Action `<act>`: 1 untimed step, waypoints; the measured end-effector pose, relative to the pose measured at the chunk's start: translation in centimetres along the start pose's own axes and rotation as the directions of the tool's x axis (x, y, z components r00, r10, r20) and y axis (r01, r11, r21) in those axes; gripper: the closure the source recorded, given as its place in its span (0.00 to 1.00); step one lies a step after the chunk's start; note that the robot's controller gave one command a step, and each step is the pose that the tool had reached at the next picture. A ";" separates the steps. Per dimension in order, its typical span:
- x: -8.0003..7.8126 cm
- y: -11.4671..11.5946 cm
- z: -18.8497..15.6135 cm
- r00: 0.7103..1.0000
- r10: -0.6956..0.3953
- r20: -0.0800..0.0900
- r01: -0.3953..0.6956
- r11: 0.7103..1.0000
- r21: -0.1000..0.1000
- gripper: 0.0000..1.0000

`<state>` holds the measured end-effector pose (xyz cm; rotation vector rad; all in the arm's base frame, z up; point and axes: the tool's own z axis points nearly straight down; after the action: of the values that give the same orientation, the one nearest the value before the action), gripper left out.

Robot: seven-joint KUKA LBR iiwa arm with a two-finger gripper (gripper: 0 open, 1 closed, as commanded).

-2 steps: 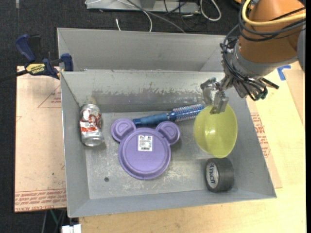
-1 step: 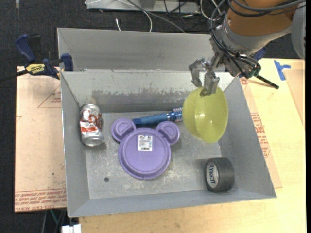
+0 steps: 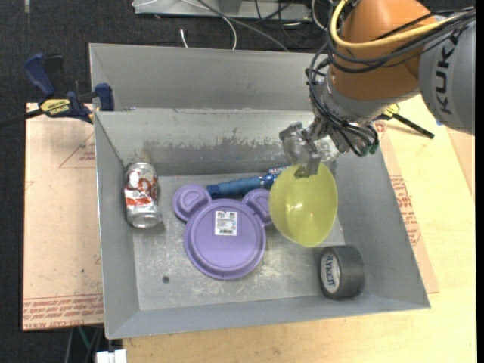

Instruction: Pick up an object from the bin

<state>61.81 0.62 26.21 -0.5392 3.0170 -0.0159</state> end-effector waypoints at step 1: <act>-2.5 1.8 0.4 0.990 -0.141 0.016 0.141 0.990 0.004 1.00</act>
Offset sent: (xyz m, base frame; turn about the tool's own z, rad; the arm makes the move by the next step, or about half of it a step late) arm -0.0016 0.0060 -0.0537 -0.2215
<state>63.54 3.14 25.93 -0.7477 2.9558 -0.0237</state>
